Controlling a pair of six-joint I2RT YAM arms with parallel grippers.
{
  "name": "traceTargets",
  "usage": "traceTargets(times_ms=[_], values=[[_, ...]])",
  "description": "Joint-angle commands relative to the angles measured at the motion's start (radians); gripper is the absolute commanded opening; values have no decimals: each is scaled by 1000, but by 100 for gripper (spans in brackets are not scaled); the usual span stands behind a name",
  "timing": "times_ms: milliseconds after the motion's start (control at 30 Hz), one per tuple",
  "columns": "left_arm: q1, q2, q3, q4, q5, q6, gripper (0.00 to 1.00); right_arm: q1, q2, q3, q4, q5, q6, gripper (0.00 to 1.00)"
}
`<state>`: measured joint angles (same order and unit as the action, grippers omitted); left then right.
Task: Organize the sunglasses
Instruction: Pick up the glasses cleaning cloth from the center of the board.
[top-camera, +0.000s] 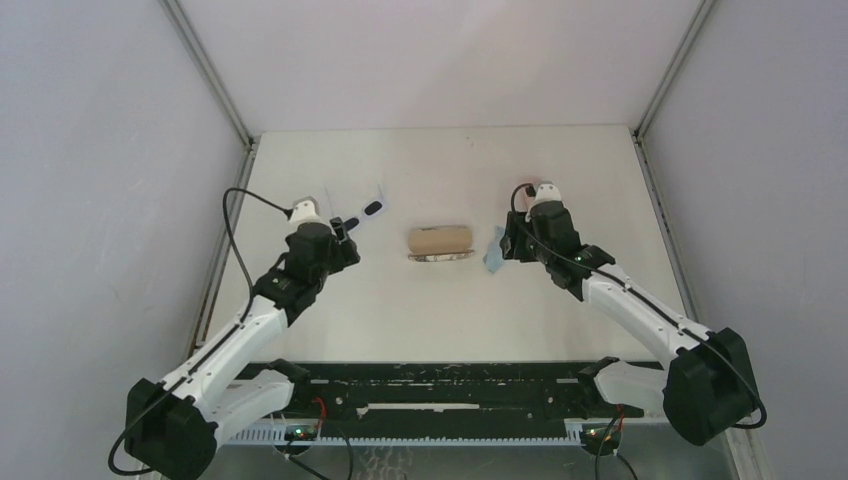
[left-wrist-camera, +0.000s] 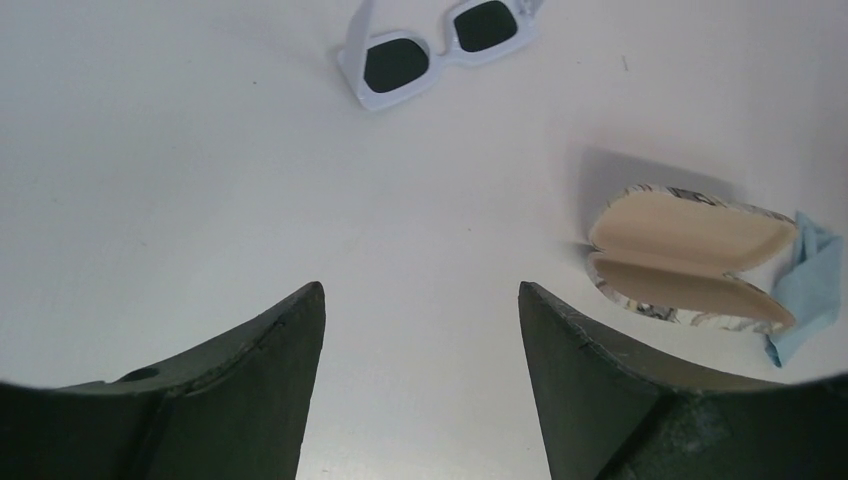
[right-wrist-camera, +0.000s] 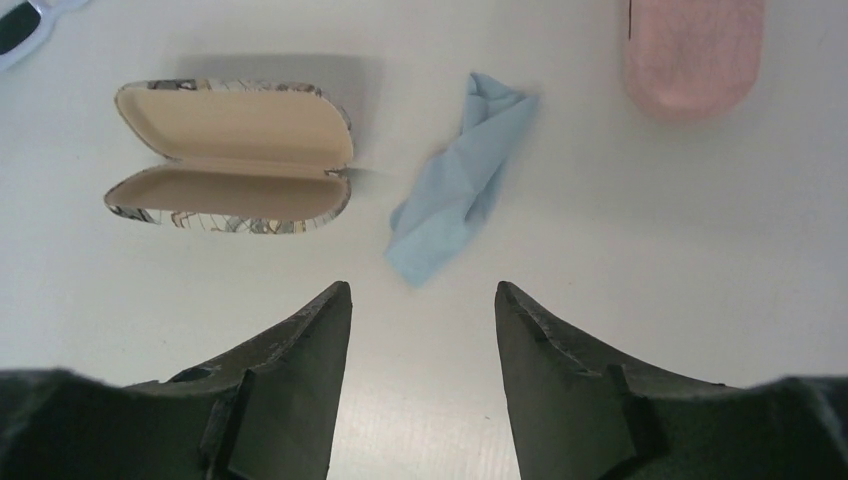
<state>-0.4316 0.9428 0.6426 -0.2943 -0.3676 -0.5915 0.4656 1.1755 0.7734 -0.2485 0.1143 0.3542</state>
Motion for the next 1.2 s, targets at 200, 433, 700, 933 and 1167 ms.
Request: traceTargets(times_ms=[200,433,700,933,1167], values=[[34,109,68,119,-12,-2,73,-76,17,-55,58,-65,57,55],[34,98,23,125,37,-5,73,-91,230,33,52,-169,44,55],[34,31,-63,138,95,-25,72,-109,438,155,74,-196,21,55],[34,13,-93,148,130,-29,71,-111,545,219,50,-160,13,39],[34,-51,-122,126,155,-24,70,-77,486,195,28,-123,8,8]])
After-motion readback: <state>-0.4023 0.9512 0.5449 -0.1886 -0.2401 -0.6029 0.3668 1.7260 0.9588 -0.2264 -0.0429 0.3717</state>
